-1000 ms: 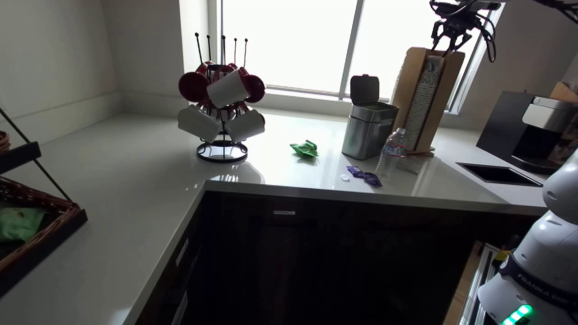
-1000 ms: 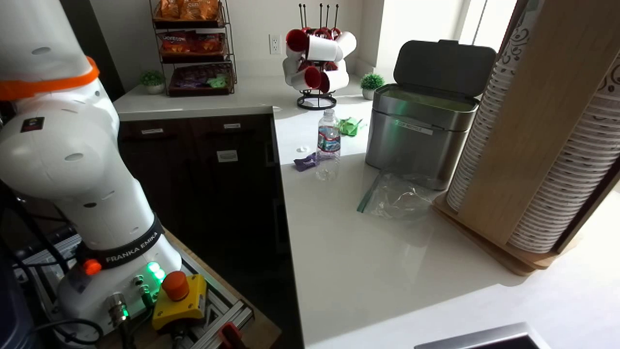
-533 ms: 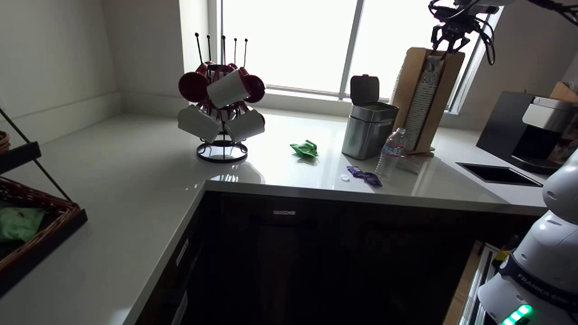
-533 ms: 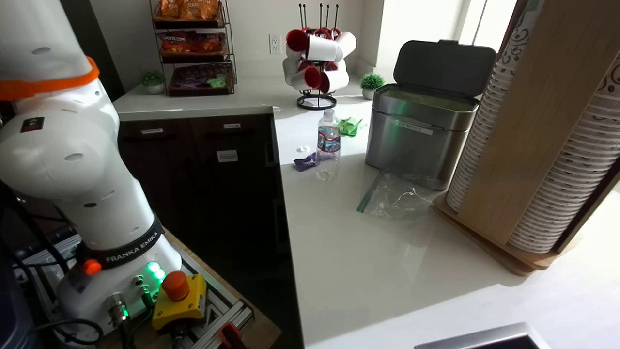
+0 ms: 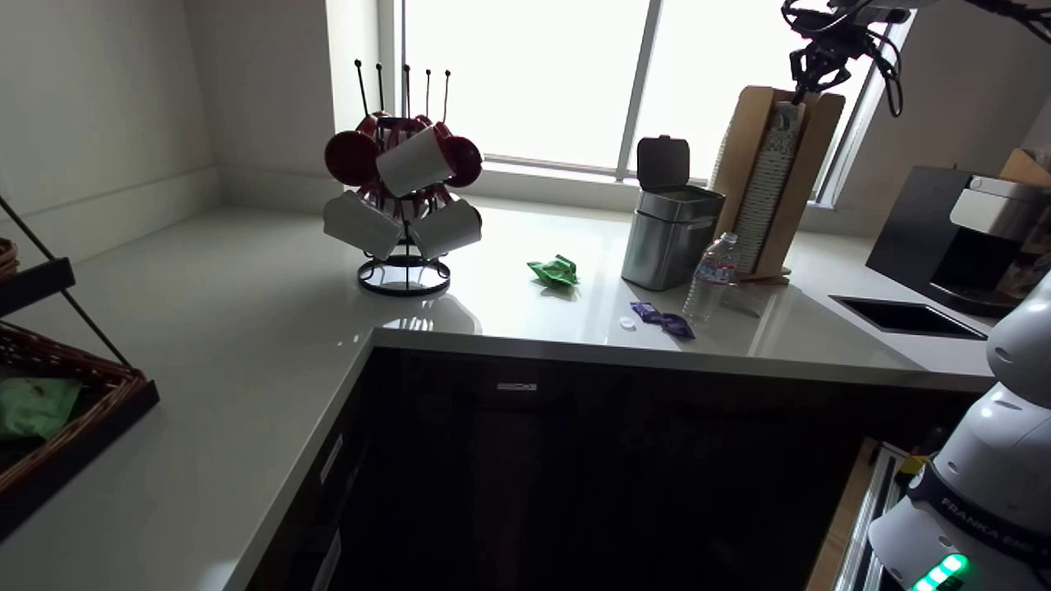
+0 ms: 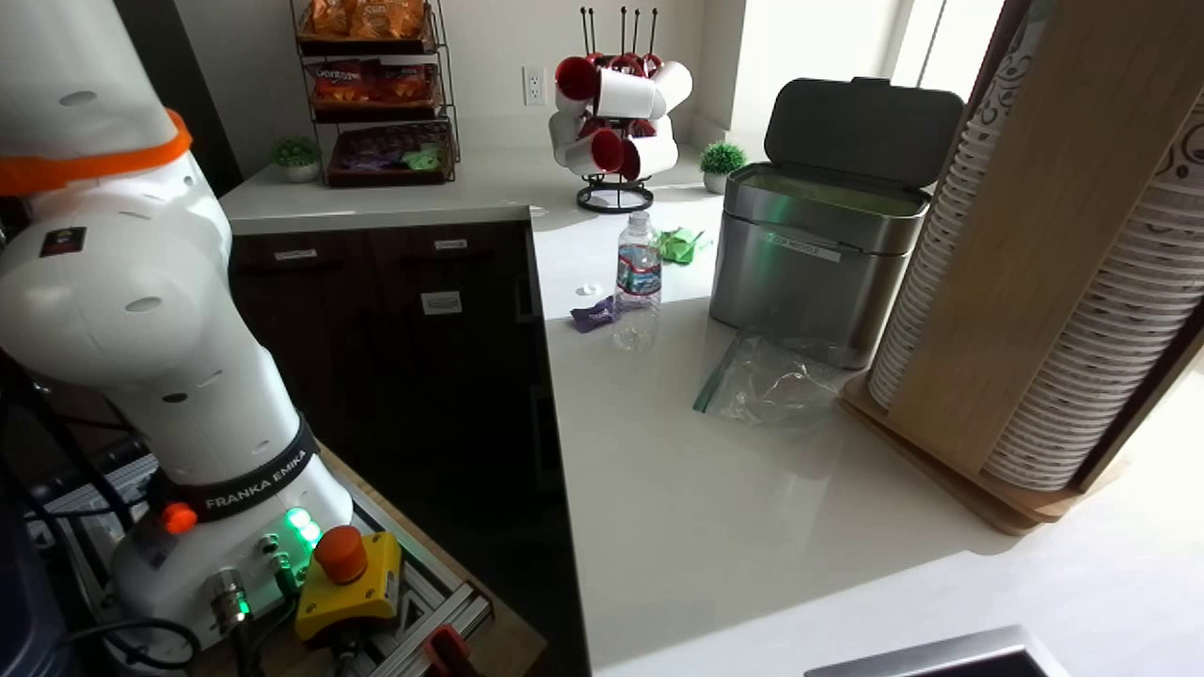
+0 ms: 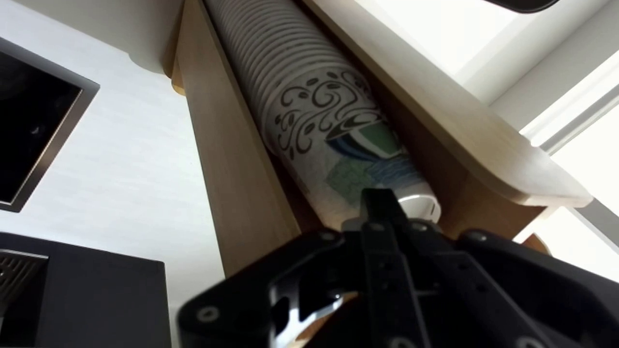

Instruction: Pick up one cup from the stacked cups on the cup order and put it on the table

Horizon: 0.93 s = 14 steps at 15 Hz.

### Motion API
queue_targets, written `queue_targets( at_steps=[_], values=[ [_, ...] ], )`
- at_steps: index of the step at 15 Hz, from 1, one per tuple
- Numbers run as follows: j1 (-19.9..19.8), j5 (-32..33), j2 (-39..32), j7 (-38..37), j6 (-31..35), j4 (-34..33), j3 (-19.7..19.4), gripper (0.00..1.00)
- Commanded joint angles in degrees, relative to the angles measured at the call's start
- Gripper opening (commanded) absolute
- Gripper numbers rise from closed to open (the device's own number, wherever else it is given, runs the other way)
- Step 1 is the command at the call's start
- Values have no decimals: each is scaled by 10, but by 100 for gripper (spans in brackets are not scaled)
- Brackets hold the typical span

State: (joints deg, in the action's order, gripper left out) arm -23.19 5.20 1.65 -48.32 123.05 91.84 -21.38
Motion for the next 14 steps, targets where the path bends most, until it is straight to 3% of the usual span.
queue_targets(
  at_steps=[1,14],
  values=[
    [3,6,6,0,-12,9,-1,0],
    [-1,8,25,5,-13,7,-6,0]
  ],
)
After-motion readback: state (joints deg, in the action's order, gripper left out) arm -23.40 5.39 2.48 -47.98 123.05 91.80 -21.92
